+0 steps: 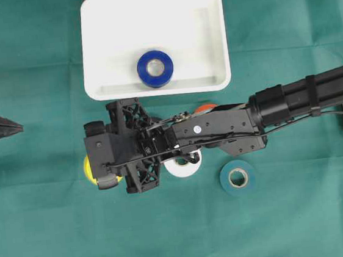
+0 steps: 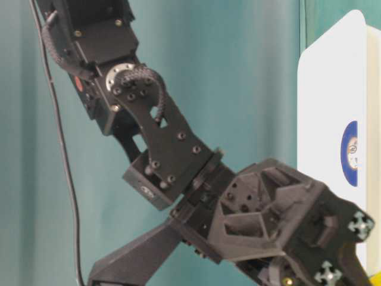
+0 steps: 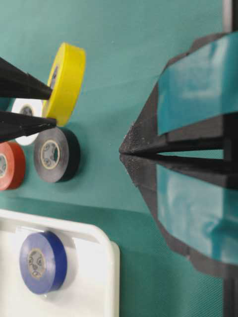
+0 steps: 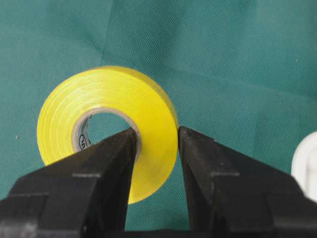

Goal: Put the tape into the white case with the right arm.
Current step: 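Lift the yellow roll and carry it into the tray's upper left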

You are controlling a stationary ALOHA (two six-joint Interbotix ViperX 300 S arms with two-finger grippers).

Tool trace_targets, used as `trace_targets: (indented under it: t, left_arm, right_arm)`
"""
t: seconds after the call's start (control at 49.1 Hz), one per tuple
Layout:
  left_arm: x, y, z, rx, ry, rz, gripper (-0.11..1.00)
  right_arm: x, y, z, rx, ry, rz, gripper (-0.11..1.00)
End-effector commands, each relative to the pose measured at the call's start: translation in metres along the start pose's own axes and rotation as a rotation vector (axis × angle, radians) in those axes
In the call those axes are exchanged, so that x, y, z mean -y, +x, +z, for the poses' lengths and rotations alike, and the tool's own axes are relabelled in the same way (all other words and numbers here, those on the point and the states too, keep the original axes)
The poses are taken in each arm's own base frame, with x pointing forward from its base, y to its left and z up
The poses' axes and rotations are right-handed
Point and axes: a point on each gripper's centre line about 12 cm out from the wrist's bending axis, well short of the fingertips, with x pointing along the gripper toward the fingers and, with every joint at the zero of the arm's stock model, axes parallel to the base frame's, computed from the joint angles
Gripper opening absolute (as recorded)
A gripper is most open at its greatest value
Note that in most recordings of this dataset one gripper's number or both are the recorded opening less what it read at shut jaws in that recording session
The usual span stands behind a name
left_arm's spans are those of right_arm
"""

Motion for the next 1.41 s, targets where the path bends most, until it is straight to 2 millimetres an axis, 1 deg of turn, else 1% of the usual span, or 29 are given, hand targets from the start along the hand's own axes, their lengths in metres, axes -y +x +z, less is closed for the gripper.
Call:
trace_targets:
  t: [0.0, 0.163, 0.306, 0.57, 0.754, 0.876, 1.019, 1.182, 1.304, 1.385]
  left_arm:
    - [0.001, 0.001, 0.004, 0.006, -0.001, -0.003, 0.00]
    - [0.001, 0.001, 0.004, 0.006, -0.001, -0.003, 0.00]
    - [0.001, 0.001, 0.004, 0.006, -0.001, -0.003, 0.00]
    - [0.001, 0.001, 0.003, 0.005, -0.002, -0.003, 0.00]
    - [0.001, 0.001, 0.003, 0.004, -0.004, -0.003, 0.00]
    - [0.001, 0.001, 0.003, 0.004, -0.004, -0.003, 0.00]
    - [0.001, 0.001, 0.003, 0.004, -0.004, -0.003, 0.00]
    - [0.001, 0.001, 0.003, 0.004, -0.004, -0.003, 0.00]
    - [0.001, 0.001, 0.003, 0.004, -0.004, -0.003, 0.00]
    - [0.001, 0.001, 0.003, 0.004, -0.004, -0.003, 0.00]
  right_arm:
    - [0.009, -0.021, 0.024, 0.068, 0.035, -0.007, 0.01]
    - [0.037, -0.026, 0.029, 0.081, 0.130, -0.043, 0.01]
    - [0.070, -0.032, 0.033, 0.097, 0.187, -0.088, 0.01]
    - [0.143, -0.034, 0.024, 0.091, 0.270, -0.195, 0.01]
    - [0.179, -0.038, 0.016, 0.086, 0.299, -0.255, 0.01]
    - [0.190, -0.040, 0.014, 0.087, 0.291, -0.278, 0.01]
    - [0.194, -0.040, 0.010, 0.072, 0.248, -0.302, 0.01]
    - [0.197, -0.038, -0.002, 0.031, 0.231, -0.321, 0.01]
    - [0.205, -0.037, -0.012, 0.006, 0.245, -0.335, 0.01]
    - [0.210, -0.037, -0.014, 0.002, 0.254, -0.343, 0.01]
